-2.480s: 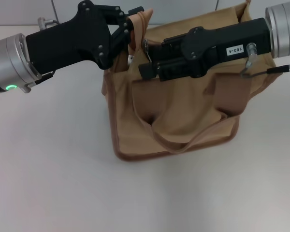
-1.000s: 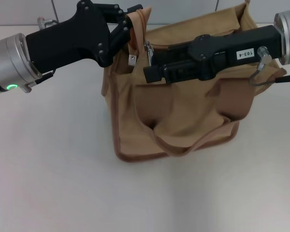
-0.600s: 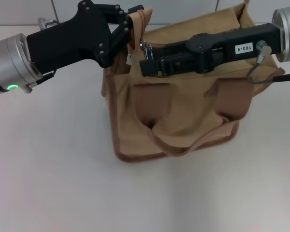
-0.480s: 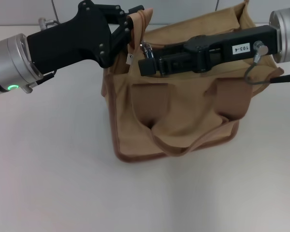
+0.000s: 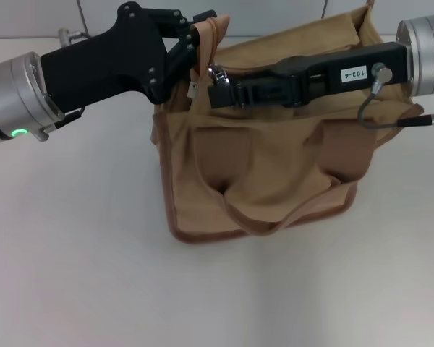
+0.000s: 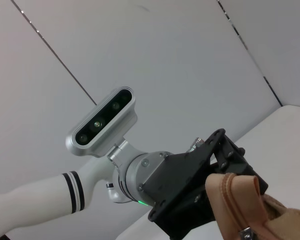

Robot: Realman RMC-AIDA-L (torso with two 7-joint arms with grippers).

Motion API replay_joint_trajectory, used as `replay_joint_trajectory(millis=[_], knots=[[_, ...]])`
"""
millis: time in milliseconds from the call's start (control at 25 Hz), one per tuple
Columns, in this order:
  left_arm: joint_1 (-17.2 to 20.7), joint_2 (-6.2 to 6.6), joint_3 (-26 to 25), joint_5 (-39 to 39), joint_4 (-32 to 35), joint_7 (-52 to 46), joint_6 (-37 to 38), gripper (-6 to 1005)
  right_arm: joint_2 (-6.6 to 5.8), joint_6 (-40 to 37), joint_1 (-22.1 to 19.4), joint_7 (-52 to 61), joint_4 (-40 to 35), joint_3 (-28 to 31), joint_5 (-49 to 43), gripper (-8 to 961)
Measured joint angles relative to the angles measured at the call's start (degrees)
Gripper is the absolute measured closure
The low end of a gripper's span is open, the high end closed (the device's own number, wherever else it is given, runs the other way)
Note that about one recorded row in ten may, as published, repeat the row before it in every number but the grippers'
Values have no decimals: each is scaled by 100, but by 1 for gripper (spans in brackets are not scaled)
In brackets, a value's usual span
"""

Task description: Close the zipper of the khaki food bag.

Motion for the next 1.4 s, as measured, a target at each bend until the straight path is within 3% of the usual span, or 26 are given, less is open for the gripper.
replay_joint_trajectory(millis=[480,1080,1400], knots=[[62,-3,-30,-1,-6,5,75,979,-54,61,-53,273,-264,-8,-120,862],[90,2,-59,-8,-6,8,122,979,-6,48,-68,971,-1250,-30,-910,892],[107,6,-64,-29,-5,8,139,979,-6,78,-5,978,-1274,-12,-878,893]])
